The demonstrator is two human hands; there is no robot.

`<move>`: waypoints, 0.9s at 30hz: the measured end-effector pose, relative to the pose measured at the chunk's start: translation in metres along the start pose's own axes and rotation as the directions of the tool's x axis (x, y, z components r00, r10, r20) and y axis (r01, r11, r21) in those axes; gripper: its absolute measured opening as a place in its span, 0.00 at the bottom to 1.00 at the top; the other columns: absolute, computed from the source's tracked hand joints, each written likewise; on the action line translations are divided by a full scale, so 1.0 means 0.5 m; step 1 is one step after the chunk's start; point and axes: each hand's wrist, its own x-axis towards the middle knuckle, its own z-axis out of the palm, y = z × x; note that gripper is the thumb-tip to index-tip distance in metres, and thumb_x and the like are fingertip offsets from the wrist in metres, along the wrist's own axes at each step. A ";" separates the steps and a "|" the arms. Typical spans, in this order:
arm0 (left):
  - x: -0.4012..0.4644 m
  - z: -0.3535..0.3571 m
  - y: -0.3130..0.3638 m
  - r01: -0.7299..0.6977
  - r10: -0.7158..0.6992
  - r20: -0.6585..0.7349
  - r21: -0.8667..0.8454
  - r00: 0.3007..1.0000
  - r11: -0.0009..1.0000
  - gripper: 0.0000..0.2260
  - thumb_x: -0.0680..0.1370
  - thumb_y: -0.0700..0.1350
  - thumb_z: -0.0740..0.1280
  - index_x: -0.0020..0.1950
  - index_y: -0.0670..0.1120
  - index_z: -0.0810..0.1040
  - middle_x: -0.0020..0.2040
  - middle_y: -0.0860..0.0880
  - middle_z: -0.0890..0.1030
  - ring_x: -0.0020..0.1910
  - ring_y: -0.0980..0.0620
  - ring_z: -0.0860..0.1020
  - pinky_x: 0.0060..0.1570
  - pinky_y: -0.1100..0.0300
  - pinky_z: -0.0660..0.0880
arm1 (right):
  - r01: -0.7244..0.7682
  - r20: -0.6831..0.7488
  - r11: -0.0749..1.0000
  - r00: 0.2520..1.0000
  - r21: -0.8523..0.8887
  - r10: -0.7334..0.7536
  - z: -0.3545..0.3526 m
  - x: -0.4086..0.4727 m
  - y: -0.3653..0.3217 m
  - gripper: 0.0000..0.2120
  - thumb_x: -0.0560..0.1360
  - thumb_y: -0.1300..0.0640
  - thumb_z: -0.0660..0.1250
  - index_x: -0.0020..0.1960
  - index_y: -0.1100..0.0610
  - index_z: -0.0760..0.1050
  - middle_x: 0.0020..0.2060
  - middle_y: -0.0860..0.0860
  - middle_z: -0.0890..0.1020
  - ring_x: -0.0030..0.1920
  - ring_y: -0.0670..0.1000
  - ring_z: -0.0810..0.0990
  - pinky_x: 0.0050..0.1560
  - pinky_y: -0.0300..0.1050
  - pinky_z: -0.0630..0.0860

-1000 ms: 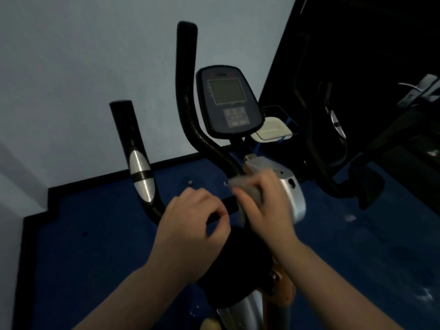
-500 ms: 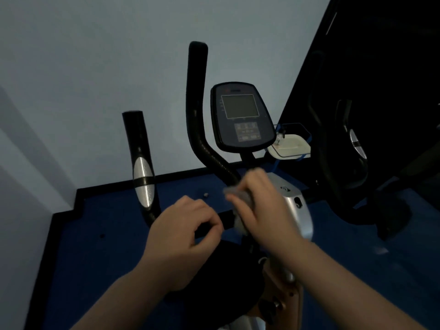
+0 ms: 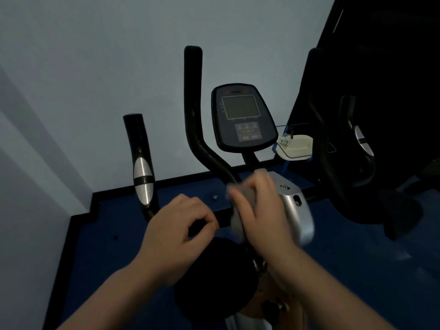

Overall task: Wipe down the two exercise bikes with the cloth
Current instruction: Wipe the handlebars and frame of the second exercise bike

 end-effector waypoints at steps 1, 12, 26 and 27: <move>0.000 0.001 0.001 -0.002 0.002 -0.001 0.003 1.000 1.000 0.09 0.73 0.55 0.60 0.39 0.55 0.78 0.39 0.59 0.78 0.45 0.56 0.74 0.44 0.57 0.70 | 0.000 -0.020 1.000 1.000 -0.012 0.000 0.006 0.045 -0.015 0.09 0.76 0.54 0.66 0.43 0.56 0.68 0.42 0.48 0.70 0.41 0.44 0.70 0.41 0.36 0.67; -0.005 0.011 -0.005 0.012 -0.030 -0.138 -0.129 0.990 0.992 0.05 0.72 0.51 0.62 0.40 0.56 0.77 0.41 0.59 0.77 0.45 0.55 0.76 0.42 0.62 0.70 | 0.161 0.102 0.979 0.984 -0.126 -0.149 0.039 0.134 -0.050 0.09 0.76 0.56 0.66 0.43 0.56 0.66 0.43 0.49 0.70 0.46 0.49 0.69 0.43 0.43 0.66; 0.204 -0.170 -0.121 0.200 -0.107 -0.519 0.126 0.848 0.972 0.14 0.76 0.42 0.64 0.62 0.45 0.76 0.62 0.47 0.76 0.62 0.49 0.70 0.61 0.61 0.62 | 0.228 0.170 0.973 0.961 -0.044 -0.218 0.099 0.243 -0.102 0.10 0.77 0.54 0.66 0.42 0.56 0.67 0.41 0.48 0.71 0.45 0.48 0.70 0.42 0.41 0.67; 0.214 -0.170 -0.131 0.233 -0.172 -0.472 0.073 0.865 0.970 0.14 0.78 0.42 0.63 0.64 0.45 0.74 0.62 0.47 0.76 0.62 0.49 0.71 0.61 0.61 0.63 | 0.216 0.164 0.975 0.965 -0.046 -0.206 0.093 0.226 -0.091 0.10 0.76 0.52 0.66 0.42 0.53 0.66 0.41 0.46 0.70 0.44 0.46 0.70 0.40 0.39 0.67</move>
